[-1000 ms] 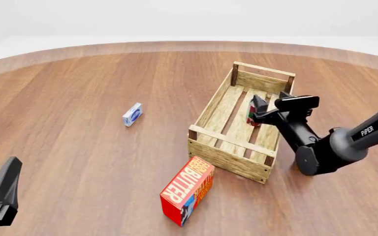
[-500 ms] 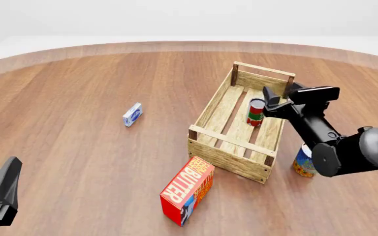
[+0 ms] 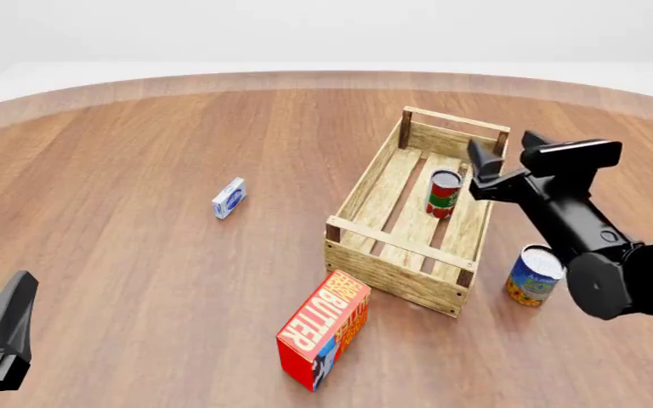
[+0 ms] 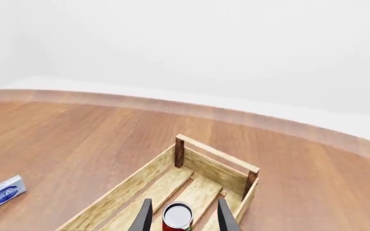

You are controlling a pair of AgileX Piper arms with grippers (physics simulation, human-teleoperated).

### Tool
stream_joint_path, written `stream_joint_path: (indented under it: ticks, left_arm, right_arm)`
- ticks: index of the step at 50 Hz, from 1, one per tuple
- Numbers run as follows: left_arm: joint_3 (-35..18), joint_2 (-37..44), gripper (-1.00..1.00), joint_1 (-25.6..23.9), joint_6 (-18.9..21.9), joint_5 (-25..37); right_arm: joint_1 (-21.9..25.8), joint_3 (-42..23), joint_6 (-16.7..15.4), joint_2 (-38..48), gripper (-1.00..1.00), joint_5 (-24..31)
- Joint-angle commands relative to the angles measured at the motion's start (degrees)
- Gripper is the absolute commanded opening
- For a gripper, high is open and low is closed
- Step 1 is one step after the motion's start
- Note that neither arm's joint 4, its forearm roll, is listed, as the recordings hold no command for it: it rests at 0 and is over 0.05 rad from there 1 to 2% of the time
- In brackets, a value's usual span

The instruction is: Pick up the tomato sauce, and put it in the wooden tray.

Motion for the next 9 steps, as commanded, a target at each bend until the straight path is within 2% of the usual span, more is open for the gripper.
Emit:
stream_joint_path:
  ticks: [1,9]
  left_arm:
    - [0.0,0.0,1.0,0.0,0.0,0.0]
    - [0.0,0.0,1.0,0.0,0.0,0.0]
  right_arm:
    - [-0.04,2.05,-0.73,-5.9,1.0,2.91]
    - [0.18,3.25,-1.2,-11.94,1.0,6.58]
